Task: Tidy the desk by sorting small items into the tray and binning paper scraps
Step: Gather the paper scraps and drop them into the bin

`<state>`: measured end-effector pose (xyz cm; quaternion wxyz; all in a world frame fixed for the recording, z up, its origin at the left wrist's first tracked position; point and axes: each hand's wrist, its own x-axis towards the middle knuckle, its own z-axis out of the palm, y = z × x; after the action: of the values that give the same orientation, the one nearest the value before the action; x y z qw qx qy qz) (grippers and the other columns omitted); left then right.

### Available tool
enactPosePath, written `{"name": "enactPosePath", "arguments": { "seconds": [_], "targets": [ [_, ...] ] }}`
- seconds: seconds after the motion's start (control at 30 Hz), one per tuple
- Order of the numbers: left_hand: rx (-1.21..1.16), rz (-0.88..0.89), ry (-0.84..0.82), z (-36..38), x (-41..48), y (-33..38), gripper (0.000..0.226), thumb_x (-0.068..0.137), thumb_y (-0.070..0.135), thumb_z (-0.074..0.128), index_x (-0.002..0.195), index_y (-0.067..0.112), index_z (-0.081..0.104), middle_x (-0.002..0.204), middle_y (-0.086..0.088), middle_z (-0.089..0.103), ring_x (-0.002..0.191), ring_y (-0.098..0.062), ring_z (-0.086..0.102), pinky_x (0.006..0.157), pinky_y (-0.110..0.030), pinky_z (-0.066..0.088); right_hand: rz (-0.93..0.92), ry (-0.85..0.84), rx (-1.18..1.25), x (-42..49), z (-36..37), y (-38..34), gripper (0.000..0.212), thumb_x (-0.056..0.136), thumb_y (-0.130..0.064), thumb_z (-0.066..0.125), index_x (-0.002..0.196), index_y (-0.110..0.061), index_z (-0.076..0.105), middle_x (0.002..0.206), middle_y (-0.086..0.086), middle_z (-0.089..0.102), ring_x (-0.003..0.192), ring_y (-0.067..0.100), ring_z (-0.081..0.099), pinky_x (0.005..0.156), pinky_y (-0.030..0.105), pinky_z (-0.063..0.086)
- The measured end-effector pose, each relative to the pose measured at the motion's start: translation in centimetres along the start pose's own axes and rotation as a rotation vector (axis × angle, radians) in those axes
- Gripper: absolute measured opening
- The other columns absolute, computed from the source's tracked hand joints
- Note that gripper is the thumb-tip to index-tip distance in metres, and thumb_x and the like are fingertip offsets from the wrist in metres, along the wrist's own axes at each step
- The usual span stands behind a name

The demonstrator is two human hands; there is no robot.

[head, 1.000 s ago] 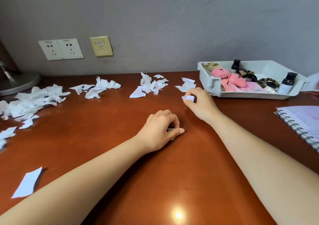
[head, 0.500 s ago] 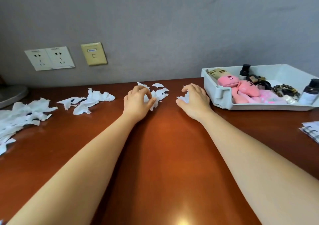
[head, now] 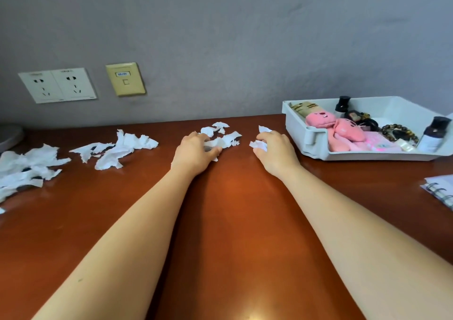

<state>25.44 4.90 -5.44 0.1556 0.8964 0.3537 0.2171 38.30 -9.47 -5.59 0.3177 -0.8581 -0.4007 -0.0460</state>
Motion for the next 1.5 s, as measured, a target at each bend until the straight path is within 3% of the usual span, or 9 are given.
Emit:
{"name": "enactPosePath", "arguments": {
  "seconds": [0.17, 0.3, 0.43, 0.6, 0.83, 1.0, 1.17, 1.37, 1.5],
  "targets": [
    [-0.04, 0.045, 0.029, -0.3, -0.7, 0.2, 0.02, 0.09, 0.029, 0.059, 0.091, 0.009, 0.053, 0.093, -0.01, 0.051, 0.092, -0.028, 0.049, 0.072, -0.031, 0.035, -0.032, -0.023, 0.013, -0.7, -0.5, -0.4, 0.018, 0.092, -0.011, 0.05, 0.082, -0.017, 0.065, 0.096, 0.008, 0.062, 0.092, 0.031, 0.055, 0.073, 0.032, 0.044],
    [-0.12, 0.058, 0.014, -0.9, -2.0, 0.1, 0.021, 0.089, 0.023, 0.059, 0.077, 0.011, 0.048, 0.075, -0.002, 0.05, 0.073, -0.022, 0.045, 0.06, -0.031, 0.035, -0.018, -0.038, 0.082, -1.5, -1.3, -0.5, 0.018, 0.093, -0.014, 0.052, 0.102, -0.012, 0.067, 0.107, 0.009, 0.066, 0.103, 0.028, 0.057, 0.078, 0.028, 0.042],
    [-0.234, 0.101, 0.006, -1.7, -3.6, 0.0, 0.037, 0.089, 0.021, 0.061, 0.061, 0.017, 0.038, 0.06, 0.001, 0.041, 0.058, -0.015, 0.034, 0.052, -0.025, 0.027, -0.016, -0.078, 0.177, -2.8, -2.0, -0.6, 0.016, 0.091, -0.016, 0.054, 0.094, -0.013, 0.069, 0.101, 0.005, 0.068, 0.1, 0.023, 0.056, 0.076, 0.029, 0.041],
    [-0.335, 0.069, 0.011, -2.8, -6.4, 0.6, 0.029, 0.092, 0.019, 0.057, 0.067, 0.009, 0.045, 0.063, -0.001, 0.041, 0.057, -0.013, 0.03, 0.05, -0.022, 0.025, -0.003, -0.056, 0.306, -5.5, -3.0, -1.2, 0.016, 0.09, -0.011, 0.054, 0.08, -0.01, 0.066, 0.083, 0.001, 0.064, 0.073, 0.011, 0.054, 0.062, 0.024, 0.039],
    [-0.419, -0.026, 0.041, -4.3, -11.5, 2.0, 0.032, 0.094, 0.024, 0.053, 0.081, -0.004, 0.055, 0.067, -0.005, 0.046, 0.065, -0.019, 0.036, 0.054, -0.026, 0.029, 0.147, -0.033, 0.514, -9.7, -4.7, -2.4, 0.018, 0.09, -0.014, 0.054, 0.074, -0.018, 0.06, 0.08, 0.001, 0.064, 0.074, 0.015, 0.054, 0.058, 0.02, 0.038],
    [-0.437, 0.015, 0.035, -7.3, -14.6, 4.6, 0.028, 0.094, 0.026, 0.055, 0.072, 0.009, 0.054, 0.066, -0.003, 0.049, 0.057, -0.014, 0.041, 0.038, -0.012, 0.036, 0.139, -0.104, 0.472, -11.5, -8.4, -3.0, 0.019, 0.089, -0.014, 0.054, 0.073, -0.023, 0.06, 0.076, -0.005, 0.058, 0.072, 0.016, 0.052, 0.062, 0.025, 0.04],
    [-0.367, 0.08, -0.075, -10.1, -16.8, 8.3, 0.03, 0.093, 0.029, 0.056, 0.071, 0.009, 0.053, 0.063, -0.006, 0.048, 0.055, -0.02, 0.043, 0.053, -0.026, 0.038, 0.061, -0.151, 0.461, -13.3, -13.5, -3.5, 0.02, 0.085, -0.008, 0.056, 0.067, -0.016, 0.059, 0.081, -0.007, 0.06, 0.076, 0.017, 0.054, 0.067, 0.03, 0.042],
    [-0.372, 0.193, -0.189, -10.6, -20.7, 13.8, 0.04, 0.093, 0.024, 0.057, 0.058, 0.017, 0.041, 0.041, 0.009, 0.04, 0.034, -0.005, 0.038, 0.034, -0.01, 0.028, 0.079, -0.083, 0.504, -17.7, -17.6, -1.8, 0.033, 0.085, 0.0, 0.055, 0.058, -0.018, 0.052, 0.068, 0.0, 0.051, 0.057, 0.012, 0.045, 0.057, 0.024, 0.037],
    [-0.371, 0.308, -0.282, -10.2, -22.9, 17.5, 0.029, 0.093, 0.027, 0.057, 0.07, 0.01, 0.058, 0.061, 0.001, 0.062, 0.053, -0.018, 0.057, 0.053, -0.025, 0.043, 0.144, -0.021, 0.557, -21.4, -20.1, 1.2, 0.025, 0.086, -0.001, 0.057, 0.065, -0.014, 0.057, 0.068, 0.005, 0.055, 0.058, 0.013, 0.047, 0.057, 0.023, 0.037]
  ]
}}
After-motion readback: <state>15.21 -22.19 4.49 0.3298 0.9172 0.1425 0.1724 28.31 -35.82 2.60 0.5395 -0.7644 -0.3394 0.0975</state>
